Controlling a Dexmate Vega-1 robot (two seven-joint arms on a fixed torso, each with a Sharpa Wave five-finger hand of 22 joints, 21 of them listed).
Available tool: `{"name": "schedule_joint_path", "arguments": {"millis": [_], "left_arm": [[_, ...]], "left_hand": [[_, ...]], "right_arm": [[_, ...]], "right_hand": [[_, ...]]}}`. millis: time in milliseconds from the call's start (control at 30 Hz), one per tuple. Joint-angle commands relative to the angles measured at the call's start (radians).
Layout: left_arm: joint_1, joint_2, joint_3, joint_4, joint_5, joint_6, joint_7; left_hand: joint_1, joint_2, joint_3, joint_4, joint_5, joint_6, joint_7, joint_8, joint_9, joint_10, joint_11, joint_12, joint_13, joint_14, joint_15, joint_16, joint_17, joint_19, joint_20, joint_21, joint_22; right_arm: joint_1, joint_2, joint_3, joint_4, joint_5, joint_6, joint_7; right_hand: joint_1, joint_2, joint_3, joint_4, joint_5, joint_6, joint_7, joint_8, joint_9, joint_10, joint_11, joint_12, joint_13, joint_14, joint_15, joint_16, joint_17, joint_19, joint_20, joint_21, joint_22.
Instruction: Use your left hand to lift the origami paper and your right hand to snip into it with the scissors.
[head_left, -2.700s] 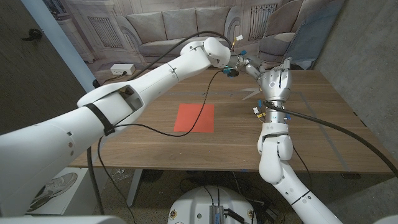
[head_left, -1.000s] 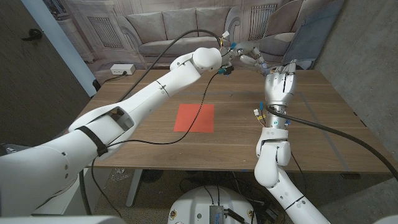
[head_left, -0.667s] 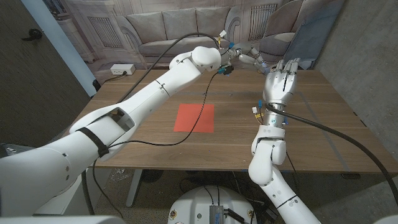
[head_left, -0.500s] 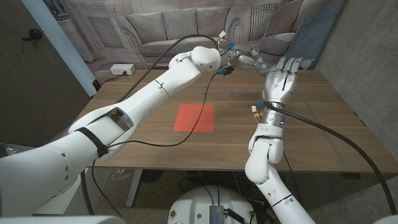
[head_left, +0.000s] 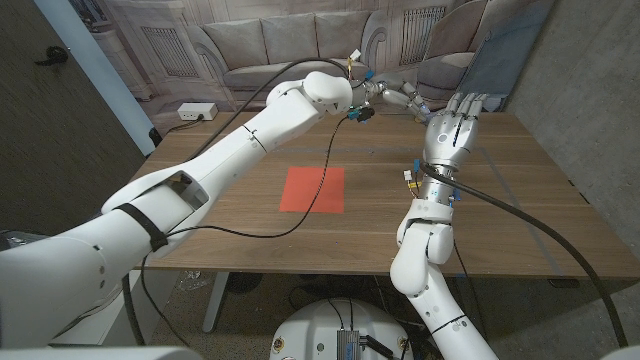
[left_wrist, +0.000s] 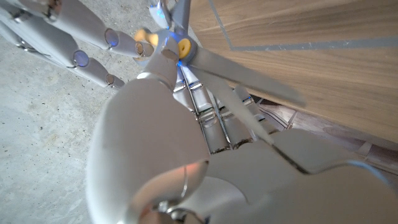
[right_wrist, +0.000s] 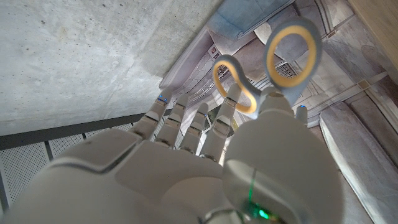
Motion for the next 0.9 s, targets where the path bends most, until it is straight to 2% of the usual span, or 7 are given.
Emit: {"name": "schedule_joint_path", "arguments": {"millis": [33,300,700,767,833,867,900], "left_arm": [[0.015,0.03,-0.023,-0.044,-0.102,0.061,-0.012],[0.017,0.045,-0.022,-0.057,-0.114,0.056,0.011],[0.01,0.043,-0.027,-0.046,-0.169,0.075,0.002],[0.008,0.044,-0.024,-0.049,-0.166,0.08,0.011],[0.006,0.041,-0.025,-0.038,-0.178,0.08,0.002],[-0.001,0.049,-0.009,-0.045,-0.149,0.069,0.01],[-0.002,0.05,-0.004,-0.042,-0.138,0.058,0.015]], "left_hand": [[0.017,0.017,0.044,0.039,0.006,0.021,0.023,0.004,0.005,0.081,-0.067,0.009,0.001,0.013,-0.136,-0.001,0.002,0.007,0.007,0.007,0.001],[0.016,0.016,0.045,0.038,0.007,0.023,0.022,0.003,0.004,0.081,-0.065,0.007,0.001,0.013,-0.137,-0.001,0.004,0.007,0.009,0.009,0.001],[0.018,0.016,0.047,0.036,0.009,0.02,0.025,0.002,0.007,0.08,-0.064,0.007,0.003,0.015,-0.136,-0.001,0.008,0.011,0.013,0.013,0.001],[0.017,0.016,0.047,0.037,0.009,0.02,0.026,0.002,0.007,0.08,-0.068,0.007,0.003,0.015,-0.136,-0.001,0.009,0.013,0.012,0.015,0.001],[0.017,0.016,0.048,0.037,0.009,0.021,0.024,0.002,0.007,0.082,-0.068,0.008,0.003,0.014,-0.137,-0.002,0.01,0.014,0.013,0.016,0.001],[0.017,0.016,0.047,0.037,0.009,0.021,0.024,0.002,0.007,0.082,-0.068,0.008,0.004,0.014,-0.137,-0.002,0.01,0.014,0.012,0.016,0.001],[0.018,0.016,0.048,0.036,0.009,0.021,0.023,0.002,0.007,0.082,-0.067,0.008,0.004,0.015,-0.137,-0.002,0.011,0.015,0.012,0.017,0.001]], "right_arm": [[-0.007,0.028,0.014,0.01,-0.058,0.007,0.006],[-0.024,0.026,0.026,-0.034,-0.101,0.063,0.072],[0.012,0.011,0.018,0.024,-0.051,0.003,0.011],[0.006,-0.016,0.008,0.001,0.007,0.02,-0.009],[0.024,-0.045,-0.002,0.047,0.041,-0.033,-0.102],[0.01,-0.043,0.002,0.017,0.032,0.002,-0.058],[0.005,-0.023,0.007,0.008,0.015,0.014,-0.019]], "right_hand": [[0.02,-0.002,0.002,-0.009,0.007,0.014,0.002,0.007,0.004,0.0,-0.011,0.006,0.001,0.004,-0.125,0.004,-0.001,0.009,-0.003,-0.004,0.003],[0.034,-0.026,-0.01,-0.023,0.014,-0.052,0.005,-0.026,-0.006,-0.022,-0.006,-0.001,0.001,-0.009,-0.122,0.002,-0.002,0.008,-0.003,-0.008,0.003],[0.036,-0.026,-0.014,-0.024,0.018,-0.078,0.003,-0.037,-0.01,-0.025,-0.011,0.0,0.002,-0.013,-0.122,0.004,-0.001,0.01,-0.006,-0.009,0.004],[0.038,-0.023,-0.014,-0.024,0.019,-0.079,0.002,-0.038,-0.01,-0.019,-0.014,0.003,0.002,-0.011,-0.124,0.005,-0.001,0.013,-0.008,-0.009,0.004],[0.047,-0.012,-0.01,-0.026,0.024,-0.065,0.002,-0.03,-0.008,0.001,-0.02,0.011,0.001,-0.002,-0.137,0.01,-0.001,0.019,-0.014,-0.008,0.004],[0.073,0.012,0.0,-0.034,0.031,0.015,0.003,0.005,0.0,0.027,-0.036,0.021,0.001,0.024,-0.149,0.017,-0.003,0.024,-0.017,-0.009,0.003],[0.084,0.018,0.001,-0.038,0.032,0.059,0.002,0.019,0.0,0.045,-0.038,0.026,0.001,0.033,-0.155,0.017,-0.006,0.036,-0.031,-0.007,0.003]]}}
